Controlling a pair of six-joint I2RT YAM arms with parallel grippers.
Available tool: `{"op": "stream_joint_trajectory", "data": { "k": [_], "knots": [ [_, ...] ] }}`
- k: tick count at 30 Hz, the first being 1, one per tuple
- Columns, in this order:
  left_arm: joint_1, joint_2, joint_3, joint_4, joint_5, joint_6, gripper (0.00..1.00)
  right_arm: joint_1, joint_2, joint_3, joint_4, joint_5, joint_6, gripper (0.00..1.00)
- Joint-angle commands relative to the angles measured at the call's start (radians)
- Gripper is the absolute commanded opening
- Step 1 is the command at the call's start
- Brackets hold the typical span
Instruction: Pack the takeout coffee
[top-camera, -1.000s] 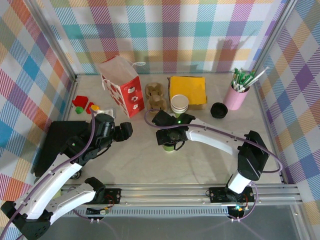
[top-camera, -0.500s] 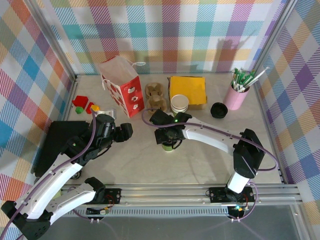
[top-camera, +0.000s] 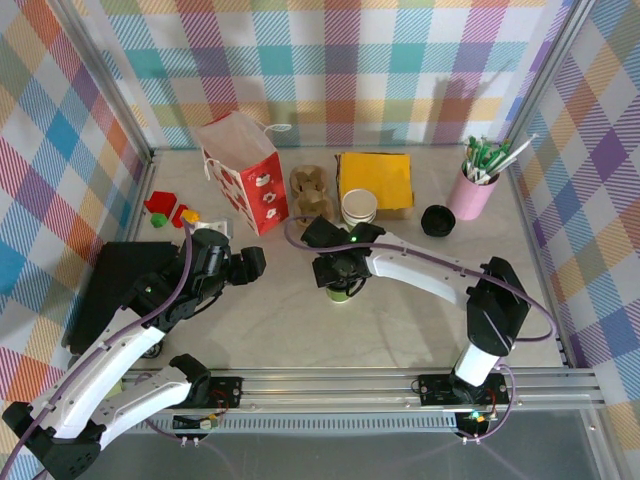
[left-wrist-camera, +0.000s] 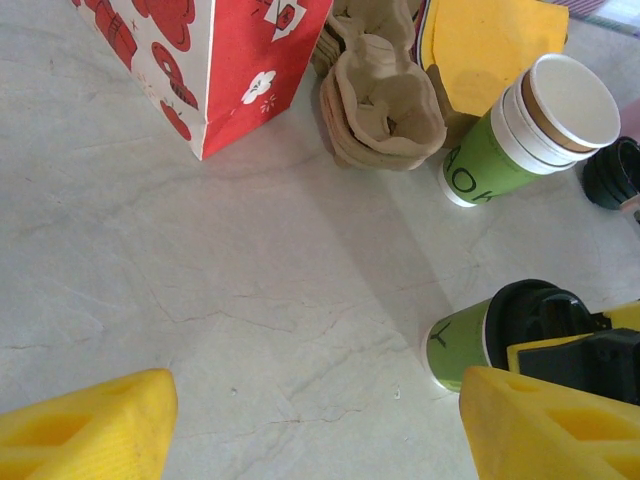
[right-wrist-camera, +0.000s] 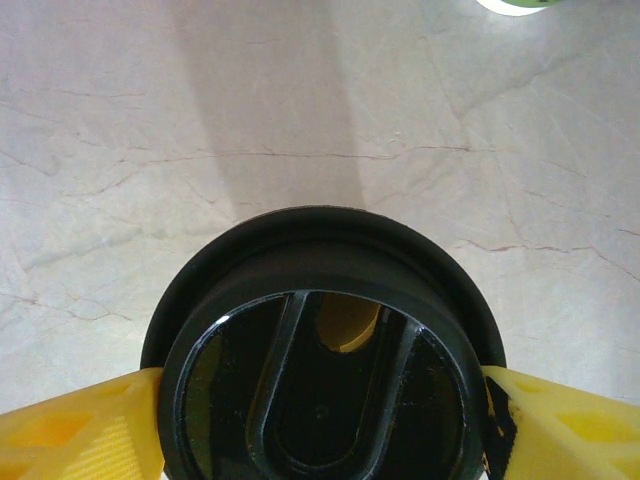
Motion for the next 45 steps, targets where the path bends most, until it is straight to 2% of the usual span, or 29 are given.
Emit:
{"op": "stream_joint_trajectory", "data": {
  "k": [1, 11, 25, 35, 45],
  "knots": [
    [0.008, -0.012, -0.005, -0.011, -0.015, 0.008, 0.75, -0.051, -0.061, -0.048, -0.061, 0.017, -0.030, 0.76],
    [0.008, -0.014, 0.003, -0.024, -0.017, 0.006, 0.75, -0.247, -0.193, -0.178, -0.038, 0.015, -0.105, 0.77],
    [0.008, -0.007, 0.022, -0.037, -0.020, 0.006, 0.75, -0.659, -0.338, -0.341, 0.091, -0.083, -0.272, 0.77],
    [0.008, -0.007, 0.029, -0.045, -0.021, 0.005, 0.75, -0.895, -0.317, -0.340, 0.159, -0.142, -0.355, 0.76],
    [0.008, -0.003, 0.034, -0.052, -0.025, 0.008, 0.75, -1.035, -0.229, -0.262, 0.178, -0.171, -0.410, 0.76]
  ]
}}
